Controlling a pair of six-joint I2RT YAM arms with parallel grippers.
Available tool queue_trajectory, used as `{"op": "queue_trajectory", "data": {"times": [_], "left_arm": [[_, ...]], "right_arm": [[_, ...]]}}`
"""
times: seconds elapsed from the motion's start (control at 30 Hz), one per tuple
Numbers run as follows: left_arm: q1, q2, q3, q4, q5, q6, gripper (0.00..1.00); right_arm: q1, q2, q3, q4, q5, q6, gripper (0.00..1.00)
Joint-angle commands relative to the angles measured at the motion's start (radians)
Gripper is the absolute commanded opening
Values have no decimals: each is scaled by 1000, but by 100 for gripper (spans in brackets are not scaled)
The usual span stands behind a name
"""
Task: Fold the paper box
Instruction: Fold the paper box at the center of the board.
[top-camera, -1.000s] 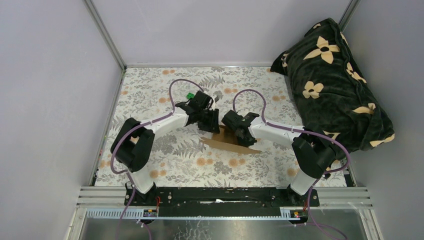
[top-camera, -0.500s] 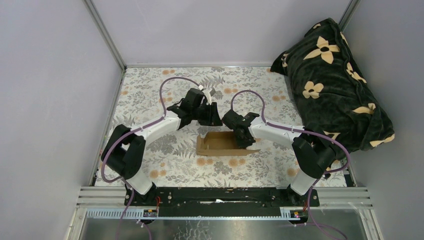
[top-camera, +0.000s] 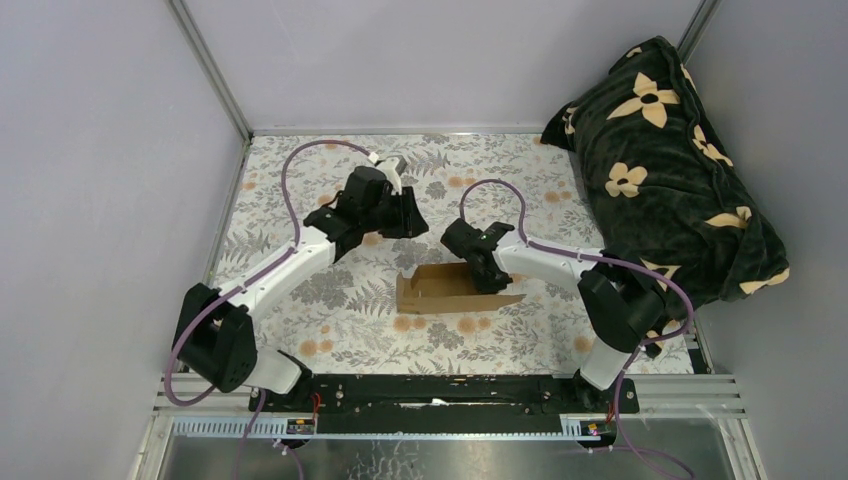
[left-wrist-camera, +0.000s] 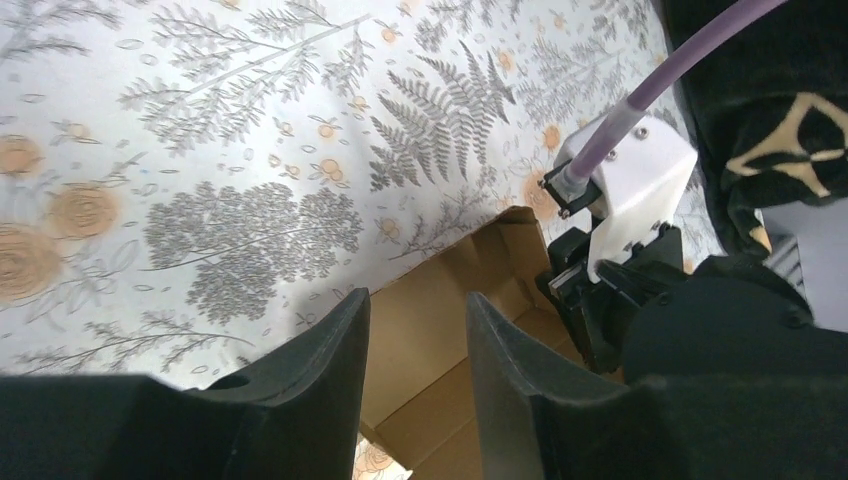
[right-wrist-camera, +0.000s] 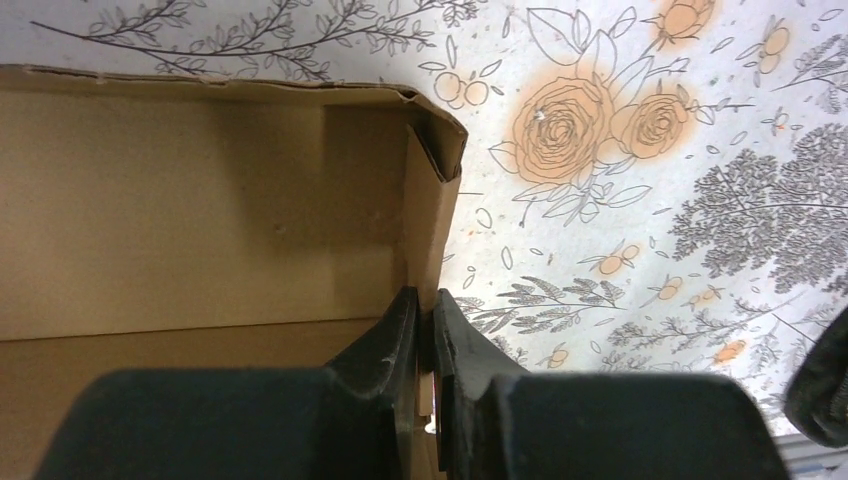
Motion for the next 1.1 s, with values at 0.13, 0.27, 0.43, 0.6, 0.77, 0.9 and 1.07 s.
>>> {"op": "queue_trajectory", "data": {"times": [0.13, 0.27, 0.43, 0.6, 0.77, 0.9, 1.07], "left_arm": [[10, -71, 33, -238, -162, -16, 47], [10, -118, -71, -222, -144, -50, 47], [1, -182, -196, -185, -131, -75, 48], [-10, -201, -244, -171, -123, -77, 48], [-28, -180, -254, -167, -141, -75, 48], [-30, -136, -294, -97, -129, -90, 48], [-50, -73, -344, -2, -82, -130, 47]], "right_arm": [[0, 54, 59, -152, 221, -25, 4], [0, 84, 70, -205, 308, -23, 4], [0, 117, 92, -230, 344, -18, 4], [1, 137, 82, -226, 349, -9, 4], [-4, 113, 74, -194, 299, -13, 5], [-6, 107, 86, -193, 283, -22, 5], [-16, 97, 77, -164, 227, -38, 5]]}}
